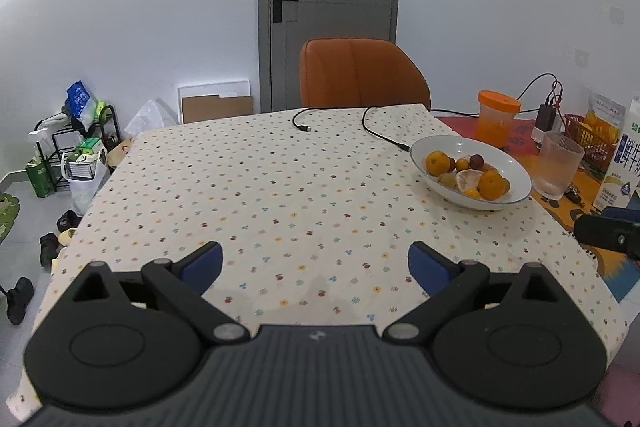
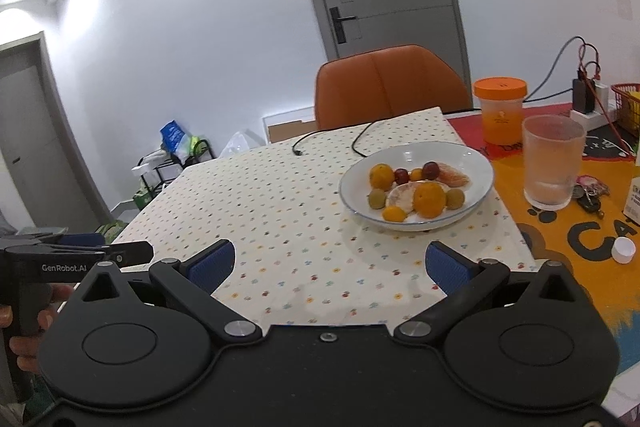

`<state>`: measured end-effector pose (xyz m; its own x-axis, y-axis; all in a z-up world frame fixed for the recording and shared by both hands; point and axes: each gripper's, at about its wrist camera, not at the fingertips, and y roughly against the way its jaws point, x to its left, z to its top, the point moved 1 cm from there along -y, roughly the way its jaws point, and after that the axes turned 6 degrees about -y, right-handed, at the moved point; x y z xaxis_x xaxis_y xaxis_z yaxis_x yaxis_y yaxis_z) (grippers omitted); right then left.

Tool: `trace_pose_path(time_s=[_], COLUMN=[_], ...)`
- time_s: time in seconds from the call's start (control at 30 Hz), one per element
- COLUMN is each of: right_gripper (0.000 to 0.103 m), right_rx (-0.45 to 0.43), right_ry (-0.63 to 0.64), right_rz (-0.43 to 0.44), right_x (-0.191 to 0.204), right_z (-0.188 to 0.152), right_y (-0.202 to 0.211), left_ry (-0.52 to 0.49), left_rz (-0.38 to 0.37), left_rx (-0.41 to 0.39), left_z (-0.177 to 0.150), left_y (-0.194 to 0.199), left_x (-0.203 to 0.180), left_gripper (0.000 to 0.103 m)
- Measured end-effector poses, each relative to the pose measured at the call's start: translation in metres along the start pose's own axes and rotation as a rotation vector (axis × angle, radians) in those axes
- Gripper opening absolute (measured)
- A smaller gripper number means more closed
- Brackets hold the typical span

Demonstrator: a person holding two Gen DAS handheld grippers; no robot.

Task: Organize fruits

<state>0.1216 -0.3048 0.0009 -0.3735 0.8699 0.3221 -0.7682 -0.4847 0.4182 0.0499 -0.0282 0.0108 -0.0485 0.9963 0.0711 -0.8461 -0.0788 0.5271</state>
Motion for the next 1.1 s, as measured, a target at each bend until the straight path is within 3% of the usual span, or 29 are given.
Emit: trace_pose_path(time_s=[0.53, 1.1], right_gripper=[0.103, 0.103], right_rx=[-0.017, -0.014], right_ry=[0.149, 0.098], right_rz=[0.027, 0.015], right_x=[0.051, 0.045], right_z=[-0.011, -0.013], right_y=[0.012, 0.012], left_ry=[0.016, 0.059], left_rz=[0.039, 0.042], left_rx=[-0.048, -0.041], left_z=[-0.010, -0.011], left_y=[0.033, 0.035], left_x=[0.018, 0.032], left_gripper=[0.099, 0.099])
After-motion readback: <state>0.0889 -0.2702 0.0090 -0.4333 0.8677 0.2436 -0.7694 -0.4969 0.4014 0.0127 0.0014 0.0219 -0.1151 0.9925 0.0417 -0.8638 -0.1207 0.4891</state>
